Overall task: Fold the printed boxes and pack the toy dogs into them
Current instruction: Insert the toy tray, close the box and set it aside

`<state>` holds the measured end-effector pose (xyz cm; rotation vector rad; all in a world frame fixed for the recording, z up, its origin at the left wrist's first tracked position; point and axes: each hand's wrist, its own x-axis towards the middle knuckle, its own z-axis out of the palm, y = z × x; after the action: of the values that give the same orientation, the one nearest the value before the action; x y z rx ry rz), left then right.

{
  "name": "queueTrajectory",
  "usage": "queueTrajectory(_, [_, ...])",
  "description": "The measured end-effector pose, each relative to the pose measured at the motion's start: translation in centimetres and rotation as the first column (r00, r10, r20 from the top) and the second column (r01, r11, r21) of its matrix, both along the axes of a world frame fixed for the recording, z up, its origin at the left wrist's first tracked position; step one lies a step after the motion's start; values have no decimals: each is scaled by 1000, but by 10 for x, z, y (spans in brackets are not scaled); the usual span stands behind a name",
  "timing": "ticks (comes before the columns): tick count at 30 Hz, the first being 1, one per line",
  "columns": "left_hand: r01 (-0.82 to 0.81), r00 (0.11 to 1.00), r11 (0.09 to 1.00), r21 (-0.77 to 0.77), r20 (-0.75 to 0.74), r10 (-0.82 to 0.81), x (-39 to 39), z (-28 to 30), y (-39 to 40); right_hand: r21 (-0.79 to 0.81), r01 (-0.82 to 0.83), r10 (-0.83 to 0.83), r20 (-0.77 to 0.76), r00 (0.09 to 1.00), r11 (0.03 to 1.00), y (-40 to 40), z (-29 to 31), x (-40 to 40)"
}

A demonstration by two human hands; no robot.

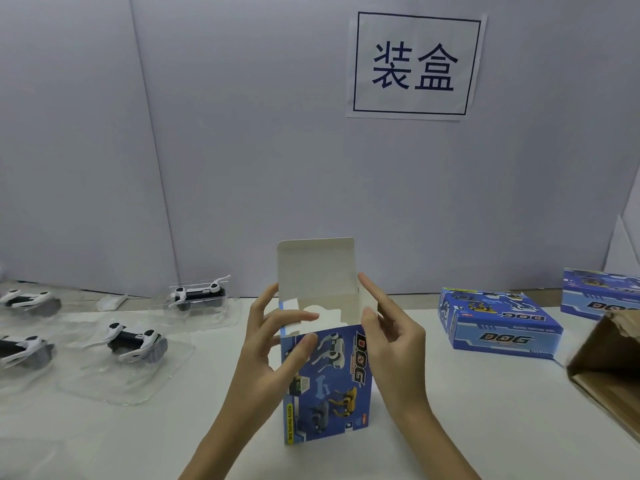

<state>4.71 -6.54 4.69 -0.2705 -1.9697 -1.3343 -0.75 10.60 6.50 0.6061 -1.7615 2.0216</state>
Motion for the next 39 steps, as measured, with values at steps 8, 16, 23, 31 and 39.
queueTrajectory(8, [-16,998,1000,18,-54,17,5,5,4,128,68,-51,-129,990,989,-8,0,5])
queueTrajectory(16, [-11,1000,996,83,28,8,2,6,-2,255,-144,166,-69,984,956,14,-5,-11])
queueTrajectory(23, [58,997,990,126,-49,-53,4,7,3,97,-131,136,-48,990,987,-2,-4,-11])
queueTrajectory(31, [95,995,991,98,-41,-91,-1,6,-5,-15,-314,314,39,949,949,10,-8,-9])
queueTrajectory(39, [115,993,988,105,14,-117,3,3,-5,123,-197,204,-47,978,973,-3,-22,-9])
